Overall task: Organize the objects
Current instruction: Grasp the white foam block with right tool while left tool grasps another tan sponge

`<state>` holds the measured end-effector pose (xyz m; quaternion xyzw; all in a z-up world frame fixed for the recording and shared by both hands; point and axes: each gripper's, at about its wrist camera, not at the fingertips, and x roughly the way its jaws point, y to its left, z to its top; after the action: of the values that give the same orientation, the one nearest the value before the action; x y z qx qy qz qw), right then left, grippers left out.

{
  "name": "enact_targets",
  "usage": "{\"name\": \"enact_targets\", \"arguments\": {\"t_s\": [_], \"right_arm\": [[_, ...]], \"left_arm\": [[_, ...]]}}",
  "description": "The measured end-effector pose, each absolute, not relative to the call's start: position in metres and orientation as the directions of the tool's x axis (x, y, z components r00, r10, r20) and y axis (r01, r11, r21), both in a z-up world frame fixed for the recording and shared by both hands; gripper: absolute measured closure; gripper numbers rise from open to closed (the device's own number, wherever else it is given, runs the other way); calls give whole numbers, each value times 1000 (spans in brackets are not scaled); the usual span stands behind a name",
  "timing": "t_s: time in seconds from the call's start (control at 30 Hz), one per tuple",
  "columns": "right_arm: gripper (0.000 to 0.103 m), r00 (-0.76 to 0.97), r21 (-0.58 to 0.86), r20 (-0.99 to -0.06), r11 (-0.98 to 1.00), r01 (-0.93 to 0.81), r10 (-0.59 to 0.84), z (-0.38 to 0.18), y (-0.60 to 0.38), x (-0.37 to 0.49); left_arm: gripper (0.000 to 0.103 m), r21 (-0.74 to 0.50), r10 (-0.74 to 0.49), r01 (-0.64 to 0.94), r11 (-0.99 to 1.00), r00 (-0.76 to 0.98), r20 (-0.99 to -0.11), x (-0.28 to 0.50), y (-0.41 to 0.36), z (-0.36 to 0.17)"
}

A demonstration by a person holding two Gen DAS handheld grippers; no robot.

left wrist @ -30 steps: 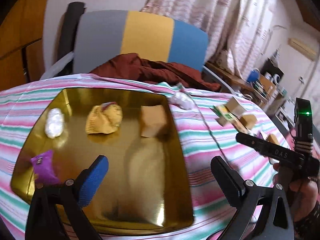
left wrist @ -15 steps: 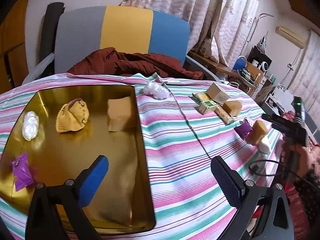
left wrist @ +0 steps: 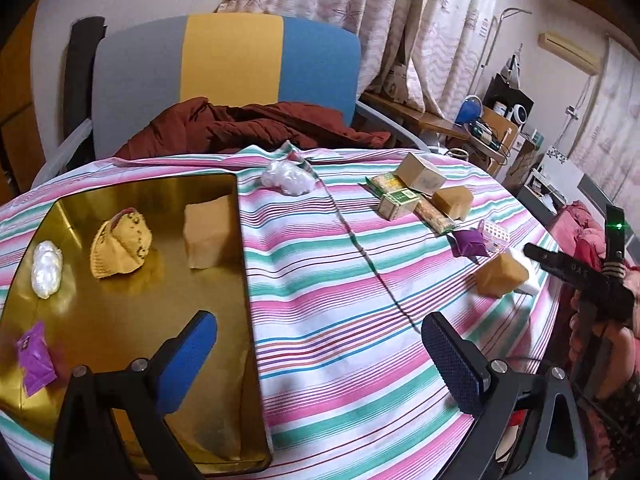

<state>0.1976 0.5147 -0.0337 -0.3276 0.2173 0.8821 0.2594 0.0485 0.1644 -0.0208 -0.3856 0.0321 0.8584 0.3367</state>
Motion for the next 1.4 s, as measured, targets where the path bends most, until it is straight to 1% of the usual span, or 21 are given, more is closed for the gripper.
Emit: {"name": "enact_targets", "arguments": {"t_s": [0.03, 0.13, 0.23, 0.43, 0.53, 0.67, 0.8, 0.83, 0.87, 0.97, 1.2, 1.33, 1.4], "right_arm": [[24, -609, 194, -709, -733, -652, 354, -34, 526, 202], [26, -543, 201, -750, -651, -732, 379, -45, 557, 211], [30, -519, 193, -773, -645, -740, 365, -57, 573, 204], [31, -449, 119, -818, -656, -745, 360, -81, 580, 181], [31, -452, 123, -813, -651, -749, 367, -88, 581, 180], [36, -469, 138, -812, -665, -734, 349, -92, 585, 186], [36, -479, 143, -819, -695, -704, 317, -91, 588, 187], [37, -480, 142, -819, -699, -701, 315, -90, 591, 186], [43, -477, 135, -819, -701, -700, 318, -90, 592, 183], [46, -490, 153, -817, -704, -694, 304, -89, 597, 182], [46, -541, 245, -782, -645, -724, 310, -88, 612, 214], [46, -550, 267, -773, -625, -734, 316, -94, 617, 224], [45, -549, 256, -770, -631, -732, 325, -94, 614, 223]], "left_arm": [[0, -205, 556, -607, -768, -472, -684, 48, 167, -21], [0, -206, 565, -623, -755, -457, -687, 50, 178, -21], [0, -194, 572, -646, -738, -448, -688, 52, 189, -19], [0, -139, 580, -707, -694, -433, -690, 56, 221, -13], [0, -139, 601, -742, -656, -401, -692, 58, 241, -11], [0, -158, 641, -798, -581, -330, -693, 63, 275, -11], [0, -171, 664, -841, -514, -263, -700, 67, 314, -14], [0, -171, 663, -846, -506, -254, -704, 69, 323, -15], [0, -175, 666, -854, -490, -237, -707, 69, 334, -18], [0, -168, 662, -873, -458, -209, -720, 75, 361, -23], [0, -158, 687, -917, -366, -152, -711, 92, 403, -26], [0, -139, 682, -933, -332, -135, -719, 98, 431, -30], [0, -134, 676, -934, -332, -137, -724, 96, 448, -31]]}}
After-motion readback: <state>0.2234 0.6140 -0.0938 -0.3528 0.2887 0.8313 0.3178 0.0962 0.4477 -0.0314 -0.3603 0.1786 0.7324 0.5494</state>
